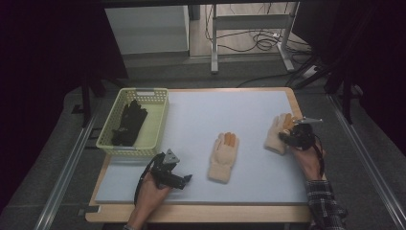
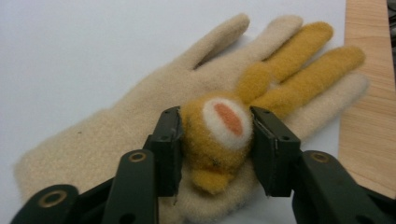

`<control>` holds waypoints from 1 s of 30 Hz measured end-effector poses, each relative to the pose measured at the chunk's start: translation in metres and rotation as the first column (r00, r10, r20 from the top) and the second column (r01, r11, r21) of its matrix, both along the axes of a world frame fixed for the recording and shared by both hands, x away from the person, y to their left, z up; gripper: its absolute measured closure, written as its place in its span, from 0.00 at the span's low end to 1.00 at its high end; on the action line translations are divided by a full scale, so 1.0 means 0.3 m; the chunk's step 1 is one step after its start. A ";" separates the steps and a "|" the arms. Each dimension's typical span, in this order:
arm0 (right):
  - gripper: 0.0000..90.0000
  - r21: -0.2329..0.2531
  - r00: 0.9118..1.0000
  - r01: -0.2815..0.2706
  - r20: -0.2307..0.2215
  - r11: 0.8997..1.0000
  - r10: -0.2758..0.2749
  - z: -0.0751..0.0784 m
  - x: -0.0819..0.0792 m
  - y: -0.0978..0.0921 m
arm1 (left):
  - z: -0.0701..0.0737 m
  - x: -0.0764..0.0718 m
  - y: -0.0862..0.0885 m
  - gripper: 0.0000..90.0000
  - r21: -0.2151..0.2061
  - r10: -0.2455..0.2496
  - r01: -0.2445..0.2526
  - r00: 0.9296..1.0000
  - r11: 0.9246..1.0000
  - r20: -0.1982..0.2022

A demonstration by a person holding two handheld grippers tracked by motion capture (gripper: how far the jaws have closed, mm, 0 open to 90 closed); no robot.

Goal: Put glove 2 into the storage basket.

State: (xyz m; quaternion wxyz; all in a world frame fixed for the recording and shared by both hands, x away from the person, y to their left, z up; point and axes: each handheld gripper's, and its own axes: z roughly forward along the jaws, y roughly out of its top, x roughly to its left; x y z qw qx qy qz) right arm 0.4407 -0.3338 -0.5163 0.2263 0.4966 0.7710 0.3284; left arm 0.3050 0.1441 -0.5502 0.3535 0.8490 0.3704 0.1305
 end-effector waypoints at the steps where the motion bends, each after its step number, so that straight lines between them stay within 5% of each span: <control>1: 0.64 -0.009 1.000 0.002 0.003 1.000 -0.002 0.002 -0.003 0.005 | 0.000 0.000 0.000 0.02 0.000 0.000 0.000 1.000 1.000 0.000; 30: 0.65 0.103 0.990 -0.125 0.079 0.987 0.117 0.147 -0.193 0.103 | 0.000 0.000 0.000 0.02 0.000 0.001 -0.001 1.000 1.000 0.000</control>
